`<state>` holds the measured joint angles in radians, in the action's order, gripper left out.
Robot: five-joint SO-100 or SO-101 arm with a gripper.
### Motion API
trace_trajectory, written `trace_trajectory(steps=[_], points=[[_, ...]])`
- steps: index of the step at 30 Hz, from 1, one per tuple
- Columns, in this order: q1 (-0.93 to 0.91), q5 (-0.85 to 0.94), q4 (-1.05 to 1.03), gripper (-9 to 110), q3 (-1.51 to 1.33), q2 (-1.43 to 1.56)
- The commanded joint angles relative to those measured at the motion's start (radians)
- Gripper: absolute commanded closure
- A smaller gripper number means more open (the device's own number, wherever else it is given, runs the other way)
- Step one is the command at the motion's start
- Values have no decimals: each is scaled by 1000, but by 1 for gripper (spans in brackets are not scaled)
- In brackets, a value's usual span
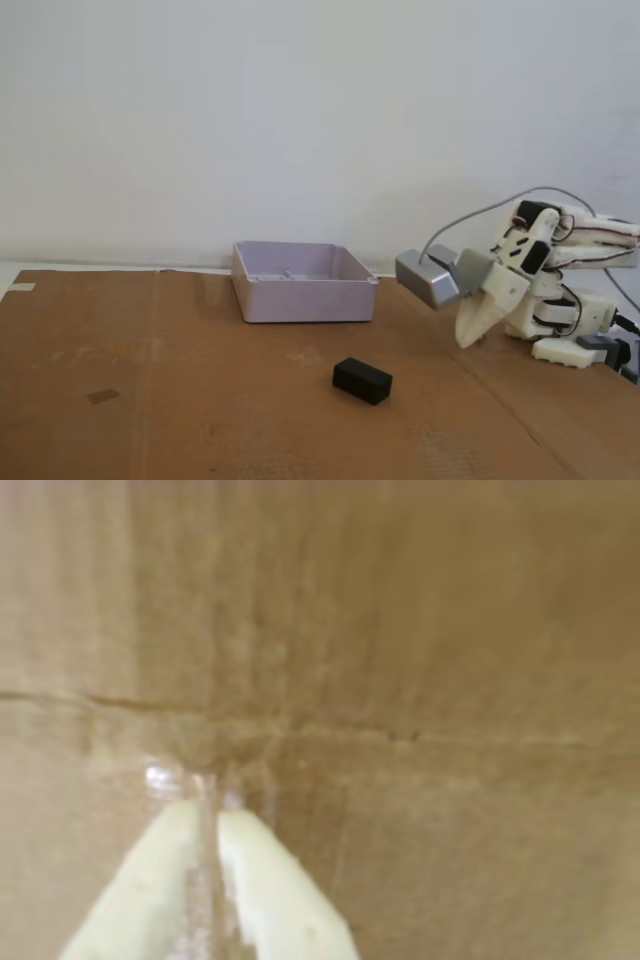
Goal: Grasp a block and put it in the box.
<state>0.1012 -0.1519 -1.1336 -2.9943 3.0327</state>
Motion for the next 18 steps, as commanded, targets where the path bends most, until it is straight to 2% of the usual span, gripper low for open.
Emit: trace_trajectory(steps=[1, 18], points=[[11, 8, 72, 101, 195, -106], [41, 98, 72, 101, 767, -618]])
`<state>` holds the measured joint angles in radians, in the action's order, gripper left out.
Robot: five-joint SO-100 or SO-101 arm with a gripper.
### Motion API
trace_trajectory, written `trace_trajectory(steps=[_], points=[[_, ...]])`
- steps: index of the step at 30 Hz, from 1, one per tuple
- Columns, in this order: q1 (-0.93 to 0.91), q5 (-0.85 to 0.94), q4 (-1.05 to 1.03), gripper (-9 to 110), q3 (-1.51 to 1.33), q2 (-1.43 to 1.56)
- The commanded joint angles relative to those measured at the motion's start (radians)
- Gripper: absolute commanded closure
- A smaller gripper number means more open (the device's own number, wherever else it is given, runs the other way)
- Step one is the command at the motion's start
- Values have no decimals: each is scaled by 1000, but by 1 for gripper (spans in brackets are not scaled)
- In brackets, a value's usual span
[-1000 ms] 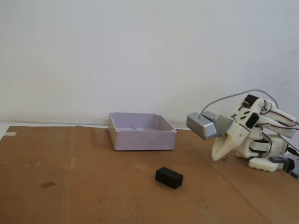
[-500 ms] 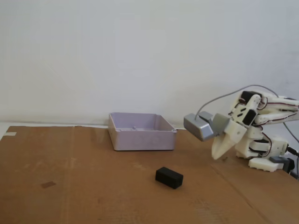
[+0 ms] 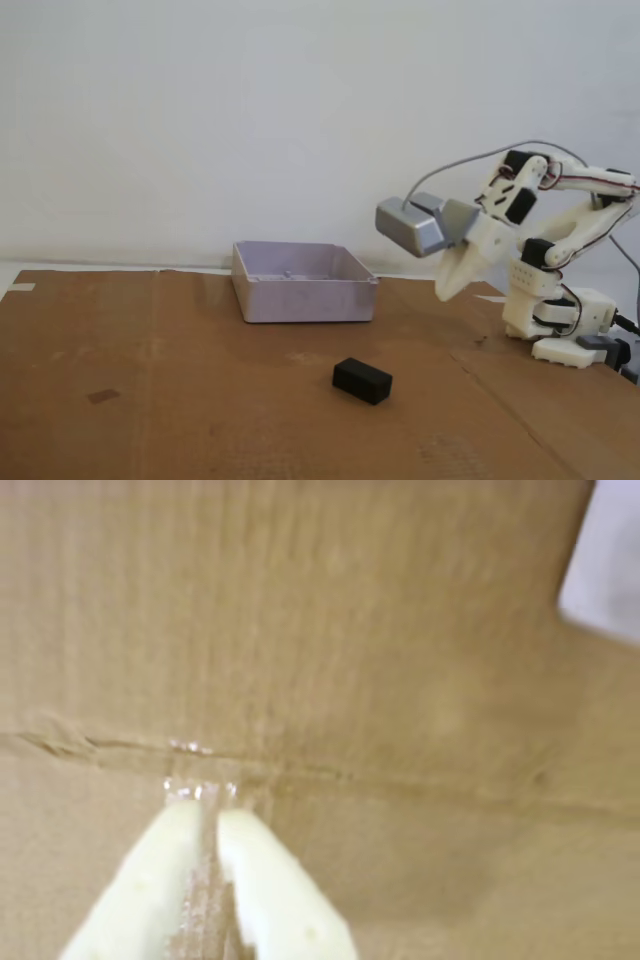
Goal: Grasp a block and put it in the box.
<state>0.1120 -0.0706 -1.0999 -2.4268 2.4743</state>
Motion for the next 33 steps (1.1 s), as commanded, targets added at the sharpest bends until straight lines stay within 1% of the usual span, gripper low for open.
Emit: trace_trajectory(steps=[1, 15, 28, 33], points=[[37, 17, 38, 101, 229, -92], [152, 18, 40, 101, 580, -488], [166, 21, 40, 101, 793, -670], [166, 106, 40, 101, 842, -729]])
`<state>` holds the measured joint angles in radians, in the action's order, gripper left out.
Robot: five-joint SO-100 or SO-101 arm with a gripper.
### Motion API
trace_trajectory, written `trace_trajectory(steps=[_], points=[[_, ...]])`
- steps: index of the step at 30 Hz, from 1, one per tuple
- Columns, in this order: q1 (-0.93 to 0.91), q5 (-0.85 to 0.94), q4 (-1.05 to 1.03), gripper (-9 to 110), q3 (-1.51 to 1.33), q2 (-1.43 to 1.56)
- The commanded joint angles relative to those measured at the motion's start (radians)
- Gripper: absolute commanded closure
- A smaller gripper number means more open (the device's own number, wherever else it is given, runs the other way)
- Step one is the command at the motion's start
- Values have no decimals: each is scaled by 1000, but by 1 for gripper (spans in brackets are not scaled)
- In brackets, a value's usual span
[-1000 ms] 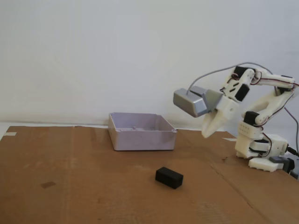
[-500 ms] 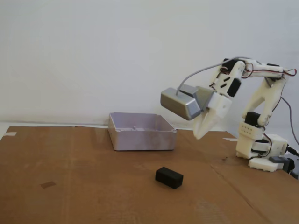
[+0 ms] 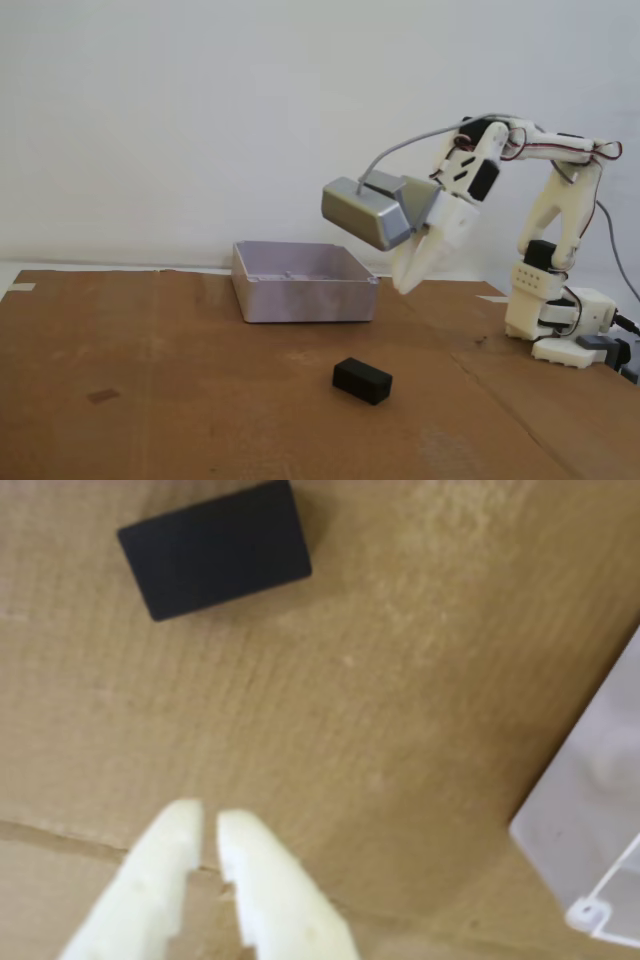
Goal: Grasp a block and put it in the box.
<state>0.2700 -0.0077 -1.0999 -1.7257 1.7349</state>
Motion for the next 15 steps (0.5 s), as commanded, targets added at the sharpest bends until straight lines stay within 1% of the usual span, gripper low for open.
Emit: trace_trajectory(steps=[1, 6, 10, 15], points=[[8, 49, 40, 101, 152, -2], [8, 58, 40, 101, 207, -54], [28, 121, 40, 101, 262, -101], [31, 126, 40, 101, 319, -176]])
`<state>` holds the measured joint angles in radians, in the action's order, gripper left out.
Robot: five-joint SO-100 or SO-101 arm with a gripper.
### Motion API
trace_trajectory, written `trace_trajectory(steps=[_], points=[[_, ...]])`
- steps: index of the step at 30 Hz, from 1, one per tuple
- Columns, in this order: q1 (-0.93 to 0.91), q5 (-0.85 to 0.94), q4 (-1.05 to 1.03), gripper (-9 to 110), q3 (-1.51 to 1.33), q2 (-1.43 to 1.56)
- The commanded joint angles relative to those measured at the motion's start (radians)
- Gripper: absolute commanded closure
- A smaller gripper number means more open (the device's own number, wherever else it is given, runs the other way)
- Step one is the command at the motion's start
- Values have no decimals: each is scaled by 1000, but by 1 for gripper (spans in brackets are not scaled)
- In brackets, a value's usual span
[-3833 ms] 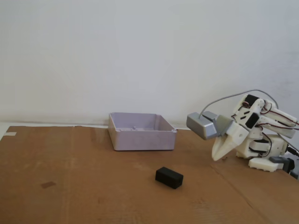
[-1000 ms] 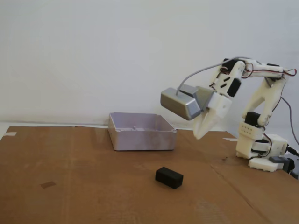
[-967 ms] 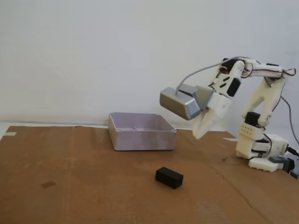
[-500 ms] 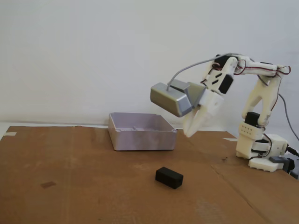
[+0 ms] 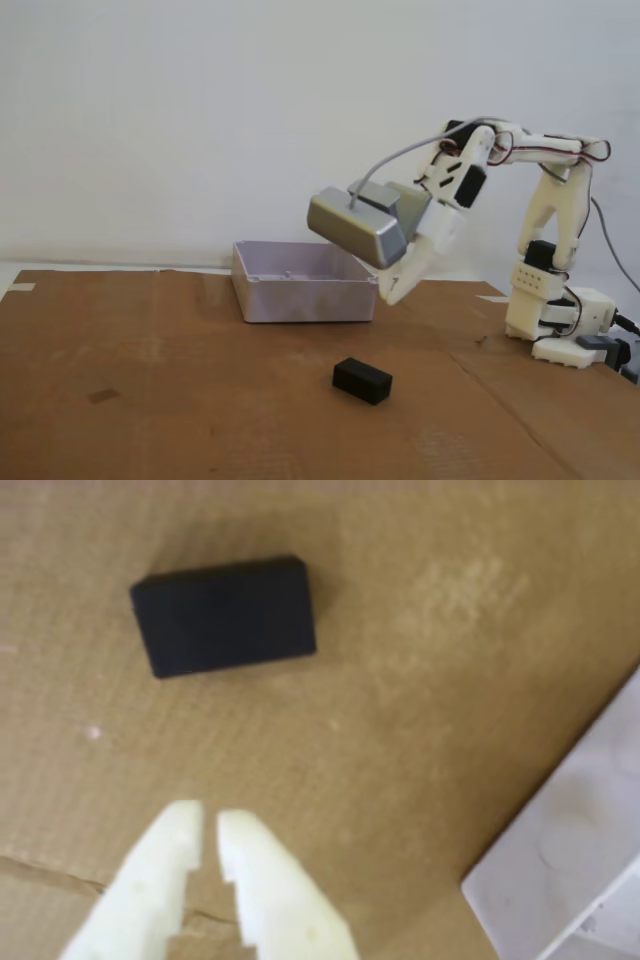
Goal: Grasp a block and put it in the box.
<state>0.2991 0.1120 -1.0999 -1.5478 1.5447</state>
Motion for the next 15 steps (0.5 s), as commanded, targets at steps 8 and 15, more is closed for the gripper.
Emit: trace_trajectory(steps=[8, 15], points=[[14, 6, 40, 101, 230, -72], [11, 6, 40, 101, 225, -81]])
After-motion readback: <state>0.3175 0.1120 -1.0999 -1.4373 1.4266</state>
